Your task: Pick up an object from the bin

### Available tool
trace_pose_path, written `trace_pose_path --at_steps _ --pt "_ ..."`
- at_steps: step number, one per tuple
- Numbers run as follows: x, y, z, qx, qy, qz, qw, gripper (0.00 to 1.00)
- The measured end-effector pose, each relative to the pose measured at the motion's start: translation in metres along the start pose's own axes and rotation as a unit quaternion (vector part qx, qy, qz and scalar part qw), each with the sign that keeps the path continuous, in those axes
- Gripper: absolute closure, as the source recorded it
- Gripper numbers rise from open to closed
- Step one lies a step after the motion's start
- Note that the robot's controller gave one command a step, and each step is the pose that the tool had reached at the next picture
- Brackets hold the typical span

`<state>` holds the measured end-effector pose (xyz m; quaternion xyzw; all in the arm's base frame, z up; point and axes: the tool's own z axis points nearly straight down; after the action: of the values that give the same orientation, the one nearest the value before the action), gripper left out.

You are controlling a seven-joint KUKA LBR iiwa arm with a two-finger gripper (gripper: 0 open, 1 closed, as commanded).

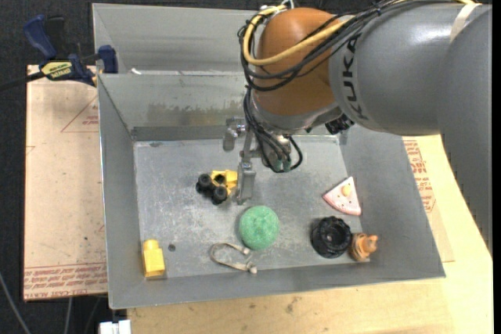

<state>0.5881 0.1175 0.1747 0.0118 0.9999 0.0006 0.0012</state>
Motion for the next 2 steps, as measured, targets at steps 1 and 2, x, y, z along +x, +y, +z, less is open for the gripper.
trace_pose_path --at_steps 1,2 --pt "-0.006 0.003 0.026 0.001 0.0001 0.042 0.9991 0.0" --pt "0.011 -0.003 0.073 -0.001 -0.0011 0.068 0.9977 0.0"
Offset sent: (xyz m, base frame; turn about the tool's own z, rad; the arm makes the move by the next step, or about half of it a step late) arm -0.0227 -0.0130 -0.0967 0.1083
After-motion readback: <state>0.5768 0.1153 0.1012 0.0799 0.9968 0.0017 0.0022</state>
